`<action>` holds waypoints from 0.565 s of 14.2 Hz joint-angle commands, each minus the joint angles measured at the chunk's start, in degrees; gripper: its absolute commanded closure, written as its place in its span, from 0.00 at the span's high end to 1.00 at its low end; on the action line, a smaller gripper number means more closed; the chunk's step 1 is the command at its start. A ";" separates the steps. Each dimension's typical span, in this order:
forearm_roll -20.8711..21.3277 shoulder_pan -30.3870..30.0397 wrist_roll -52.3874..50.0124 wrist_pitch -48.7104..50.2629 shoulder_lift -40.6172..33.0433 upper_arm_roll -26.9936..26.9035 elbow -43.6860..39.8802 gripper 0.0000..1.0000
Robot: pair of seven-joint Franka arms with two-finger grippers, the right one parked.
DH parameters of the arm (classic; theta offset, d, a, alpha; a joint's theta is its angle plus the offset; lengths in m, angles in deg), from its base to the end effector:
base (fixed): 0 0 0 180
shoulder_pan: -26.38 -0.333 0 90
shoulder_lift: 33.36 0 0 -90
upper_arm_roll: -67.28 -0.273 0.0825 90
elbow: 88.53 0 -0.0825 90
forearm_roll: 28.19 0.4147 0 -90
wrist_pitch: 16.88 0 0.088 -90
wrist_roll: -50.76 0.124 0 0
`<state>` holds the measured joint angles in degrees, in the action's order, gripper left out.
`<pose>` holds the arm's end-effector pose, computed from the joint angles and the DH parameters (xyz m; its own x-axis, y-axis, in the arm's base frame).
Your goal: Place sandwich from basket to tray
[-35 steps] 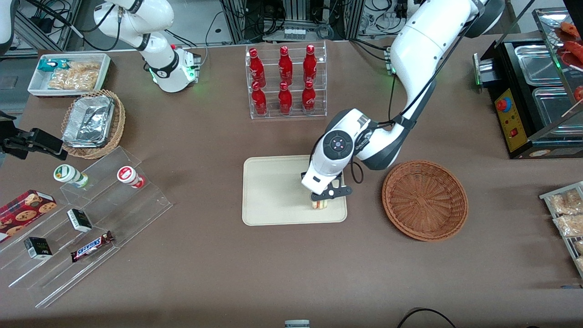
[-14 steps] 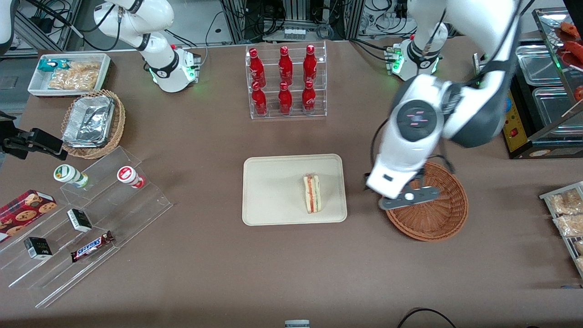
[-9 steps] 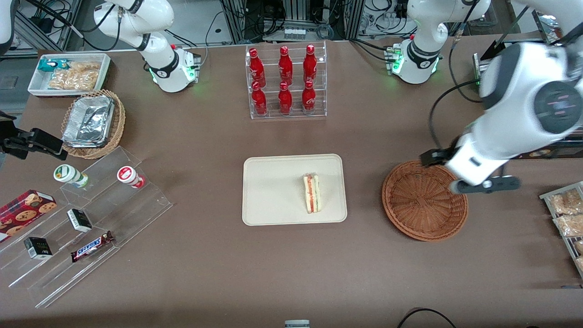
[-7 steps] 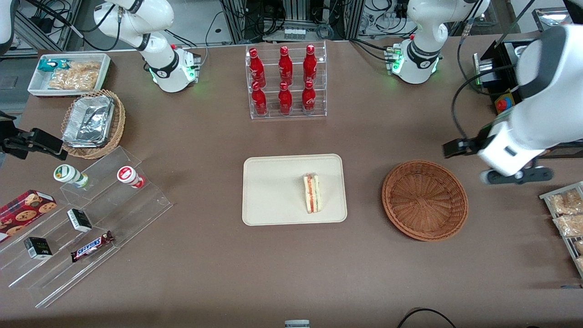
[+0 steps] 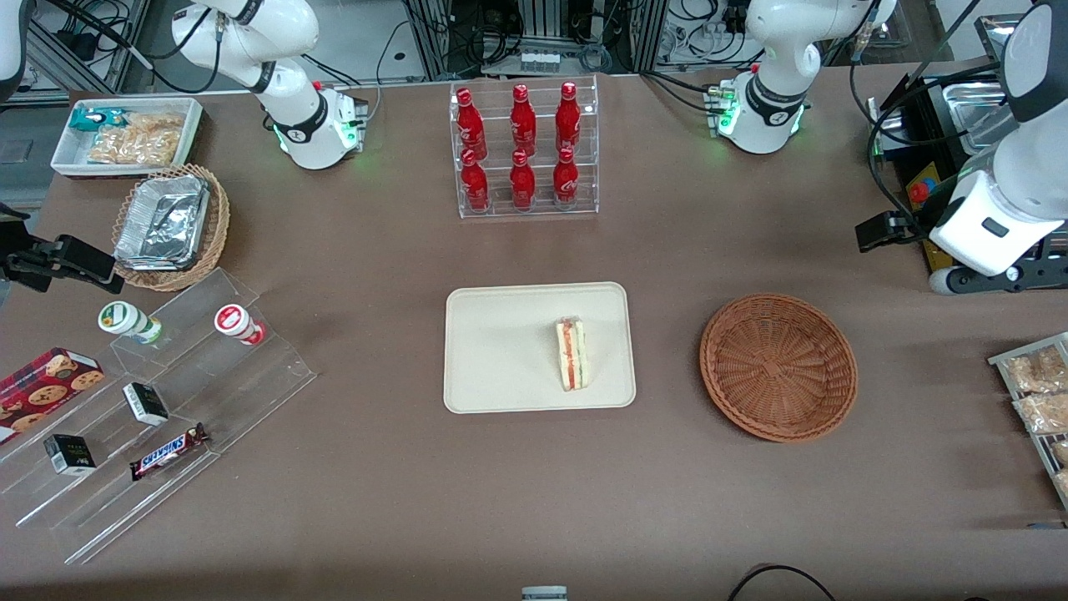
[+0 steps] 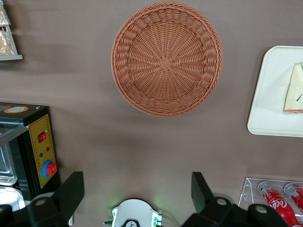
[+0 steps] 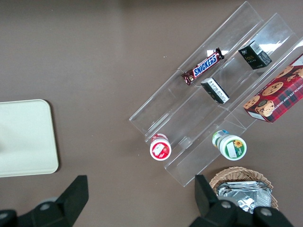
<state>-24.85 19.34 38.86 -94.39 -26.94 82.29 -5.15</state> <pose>0.5821 -0.0662 0.5413 0.9769 0.0793 -0.1985 0.0662 -0.9952 -0.0718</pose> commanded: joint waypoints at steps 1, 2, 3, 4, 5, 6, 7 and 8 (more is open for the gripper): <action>0.70 -0.07 -0.66 1.84 -1.77 0.45 1.18 1.00; 0.53 0.10 -1.88 1.84 -1.07 0.45 0.57 1.00; 0.18 -0.07 -2.59 1.84 -0.97 0.45 0.04 1.00; 0.08 -0.07 -2.17 1.76 -0.89 0.54 -0.05 1.00; 0.17 0.10 -2.16 1.67 -0.89 0.54 -0.05 1.00; 0.17 0.10 -2.16 1.67 -0.89 0.54 -0.05 1.00; 0.17 0.10 -2.16 1.58 -0.80 0.54 -0.05 1.00; 0.17 0.10 -2.16 1.58 -0.80 0.54 0.03 1.00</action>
